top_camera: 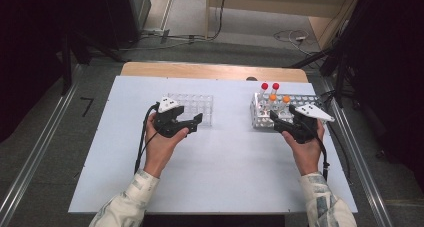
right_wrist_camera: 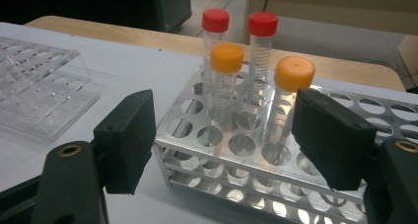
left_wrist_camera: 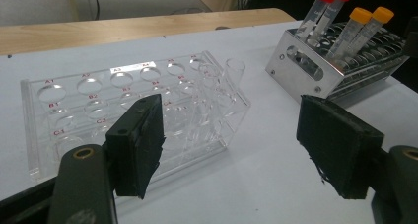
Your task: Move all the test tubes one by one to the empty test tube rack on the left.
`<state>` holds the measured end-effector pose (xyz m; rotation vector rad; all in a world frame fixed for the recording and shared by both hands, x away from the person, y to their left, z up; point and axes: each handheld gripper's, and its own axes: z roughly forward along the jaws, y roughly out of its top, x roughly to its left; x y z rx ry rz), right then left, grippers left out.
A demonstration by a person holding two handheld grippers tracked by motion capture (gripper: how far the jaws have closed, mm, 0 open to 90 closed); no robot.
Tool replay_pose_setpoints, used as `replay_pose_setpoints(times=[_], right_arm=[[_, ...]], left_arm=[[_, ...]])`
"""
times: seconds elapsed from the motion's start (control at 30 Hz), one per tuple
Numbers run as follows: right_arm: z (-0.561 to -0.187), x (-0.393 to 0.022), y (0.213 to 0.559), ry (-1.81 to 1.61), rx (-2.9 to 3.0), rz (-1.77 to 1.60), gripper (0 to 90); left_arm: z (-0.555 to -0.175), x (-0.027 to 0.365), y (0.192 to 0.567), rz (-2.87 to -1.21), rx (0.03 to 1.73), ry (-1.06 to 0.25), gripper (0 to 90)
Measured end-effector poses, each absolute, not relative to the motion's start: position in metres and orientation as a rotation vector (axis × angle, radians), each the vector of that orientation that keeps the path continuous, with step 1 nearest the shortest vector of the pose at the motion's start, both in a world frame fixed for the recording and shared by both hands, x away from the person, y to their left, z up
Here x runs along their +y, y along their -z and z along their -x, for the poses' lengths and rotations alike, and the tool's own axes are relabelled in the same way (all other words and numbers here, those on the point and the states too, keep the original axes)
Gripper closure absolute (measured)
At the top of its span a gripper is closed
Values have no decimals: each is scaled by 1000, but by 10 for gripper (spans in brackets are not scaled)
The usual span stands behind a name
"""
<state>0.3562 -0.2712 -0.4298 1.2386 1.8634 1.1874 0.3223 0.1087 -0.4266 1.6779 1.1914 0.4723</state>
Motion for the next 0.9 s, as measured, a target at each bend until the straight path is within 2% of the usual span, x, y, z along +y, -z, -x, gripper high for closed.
replay_pose_setpoints(times=[0.47,0.6,0.9], right_arm=[[-387,-281,449,-1132,1806,-1319,212],[-390,-282,452,-1111,1795,-1332,271],[-394,-281,457,-1099,1787,-1315,507]], left_arm=[[-321,109,428,-1683,1195,-462,272],[-321,110,428,-1680,1197,-462,272],[-321,111,429,-1683,1199,-458,272]])
